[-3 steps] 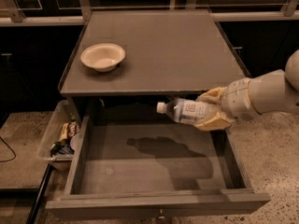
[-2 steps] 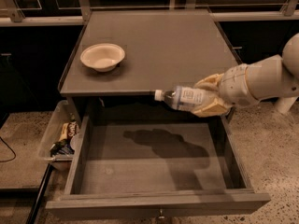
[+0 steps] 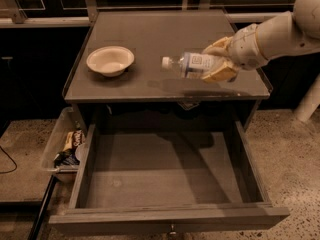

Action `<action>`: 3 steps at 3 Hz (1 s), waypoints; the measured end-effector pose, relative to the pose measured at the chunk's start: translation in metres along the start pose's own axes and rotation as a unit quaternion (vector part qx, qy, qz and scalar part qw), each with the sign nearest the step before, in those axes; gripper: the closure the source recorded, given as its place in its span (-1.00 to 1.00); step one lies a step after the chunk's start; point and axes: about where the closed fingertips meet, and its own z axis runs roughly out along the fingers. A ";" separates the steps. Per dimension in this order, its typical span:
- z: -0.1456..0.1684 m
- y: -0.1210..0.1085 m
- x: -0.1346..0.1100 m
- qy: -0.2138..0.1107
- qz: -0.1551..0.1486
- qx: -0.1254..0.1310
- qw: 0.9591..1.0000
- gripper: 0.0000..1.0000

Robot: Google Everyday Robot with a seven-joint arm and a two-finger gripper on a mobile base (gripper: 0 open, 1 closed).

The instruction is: Pick blue plastic bottle from top drawer and place on counter

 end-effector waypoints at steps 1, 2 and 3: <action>0.014 -0.044 -0.008 -0.012 -0.003 0.005 1.000 1.00; 0.036 -0.068 0.001 -0.021 0.020 -0.004 1.000 1.00; 0.055 -0.077 0.019 -0.016 0.053 -0.020 0.998 1.00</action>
Offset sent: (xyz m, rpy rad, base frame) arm 0.1169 0.0054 -0.0039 0.0933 0.0711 -0.0256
